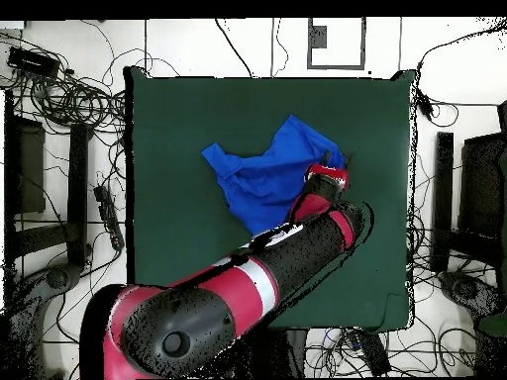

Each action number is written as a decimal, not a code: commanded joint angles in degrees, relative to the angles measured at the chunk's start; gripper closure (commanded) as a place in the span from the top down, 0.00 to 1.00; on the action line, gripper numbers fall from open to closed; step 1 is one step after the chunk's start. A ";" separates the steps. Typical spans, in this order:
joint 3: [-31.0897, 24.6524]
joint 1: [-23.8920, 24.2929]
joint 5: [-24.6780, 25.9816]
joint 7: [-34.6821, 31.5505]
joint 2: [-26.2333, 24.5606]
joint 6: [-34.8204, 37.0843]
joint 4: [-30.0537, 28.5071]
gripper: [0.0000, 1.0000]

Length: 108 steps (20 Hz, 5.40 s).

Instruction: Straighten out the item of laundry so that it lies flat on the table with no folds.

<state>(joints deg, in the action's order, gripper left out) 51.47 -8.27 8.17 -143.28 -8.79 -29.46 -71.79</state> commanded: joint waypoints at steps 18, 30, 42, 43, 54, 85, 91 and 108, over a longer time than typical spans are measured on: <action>-46.67 12.85 25.37 3.80 35.69 37.57 -19.41 1.00; -44.99 10.36 12.49 -4.90 36.02 46.75 -24.02 1.00; -37.56 -0.32 2.52 -12.83 35.96 48.93 -27.47 1.00; -37.19 -0.85 1.75 -12.91 35.89 49.09 -27.69 1.00; -34.32 -6.01 -5.57 -12.98 36.34 51.60 -32.69 1.00; -24.09 -17.88 -27.94 -18.46 10.21 23.76 -30.02 1.00; -24.48 -17.22 -29.82 -15.94 10.05 21.70 -30.69 1.00; -26.49 -11.55 -27.75 -8.96 9.05 26.96 -28.99 0.00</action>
<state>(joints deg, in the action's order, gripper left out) 33.43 -22.19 -16.97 -145.13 6.47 -7.09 -101.72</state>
